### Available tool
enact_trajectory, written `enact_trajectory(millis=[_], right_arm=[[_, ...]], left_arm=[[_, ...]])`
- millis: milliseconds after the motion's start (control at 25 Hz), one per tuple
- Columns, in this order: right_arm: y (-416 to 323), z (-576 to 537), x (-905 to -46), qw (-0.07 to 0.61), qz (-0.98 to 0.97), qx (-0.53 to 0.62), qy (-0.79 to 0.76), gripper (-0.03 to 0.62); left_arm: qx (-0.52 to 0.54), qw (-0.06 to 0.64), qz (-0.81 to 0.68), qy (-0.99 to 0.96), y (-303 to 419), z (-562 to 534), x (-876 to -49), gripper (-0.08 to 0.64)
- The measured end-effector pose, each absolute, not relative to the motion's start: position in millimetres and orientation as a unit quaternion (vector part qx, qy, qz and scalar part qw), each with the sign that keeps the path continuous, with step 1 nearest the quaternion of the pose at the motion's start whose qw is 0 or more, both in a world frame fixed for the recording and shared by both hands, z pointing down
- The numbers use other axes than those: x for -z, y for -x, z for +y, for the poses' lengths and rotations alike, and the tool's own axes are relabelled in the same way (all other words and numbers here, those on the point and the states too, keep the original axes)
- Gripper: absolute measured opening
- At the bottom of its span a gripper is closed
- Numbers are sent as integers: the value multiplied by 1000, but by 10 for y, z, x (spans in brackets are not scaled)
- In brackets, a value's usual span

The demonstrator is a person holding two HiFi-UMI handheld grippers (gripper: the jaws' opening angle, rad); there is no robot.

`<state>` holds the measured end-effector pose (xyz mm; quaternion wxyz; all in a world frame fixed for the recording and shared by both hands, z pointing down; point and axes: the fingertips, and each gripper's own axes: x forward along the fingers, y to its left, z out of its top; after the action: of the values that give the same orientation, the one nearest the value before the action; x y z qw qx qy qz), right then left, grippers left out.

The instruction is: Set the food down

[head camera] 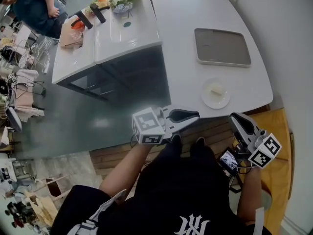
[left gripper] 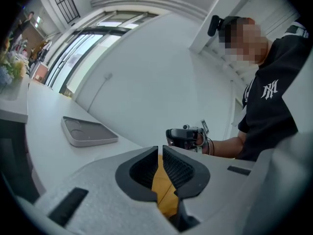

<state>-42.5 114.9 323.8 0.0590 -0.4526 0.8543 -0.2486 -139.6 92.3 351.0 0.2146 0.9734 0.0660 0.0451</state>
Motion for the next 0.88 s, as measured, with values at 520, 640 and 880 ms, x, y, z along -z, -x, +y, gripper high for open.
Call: enact_trajectory(millis=[520, 640, 880], right_arm=[[-519, 622, -3630, 37, 828, 324, 457, 132], [-627, 455, -3866, 21, 827, 358, 433, 152], [-755, 146, -4259, -11, 823, 409, 394, 172]], left_arm=[[-137, 284, 14, -949, 1142, 317, -4146, 152], [-152, 298, -25, -942, 1077, 69, -4351, 179], [-197, 349, -75, -913, 869, -187, -4521, 179]])
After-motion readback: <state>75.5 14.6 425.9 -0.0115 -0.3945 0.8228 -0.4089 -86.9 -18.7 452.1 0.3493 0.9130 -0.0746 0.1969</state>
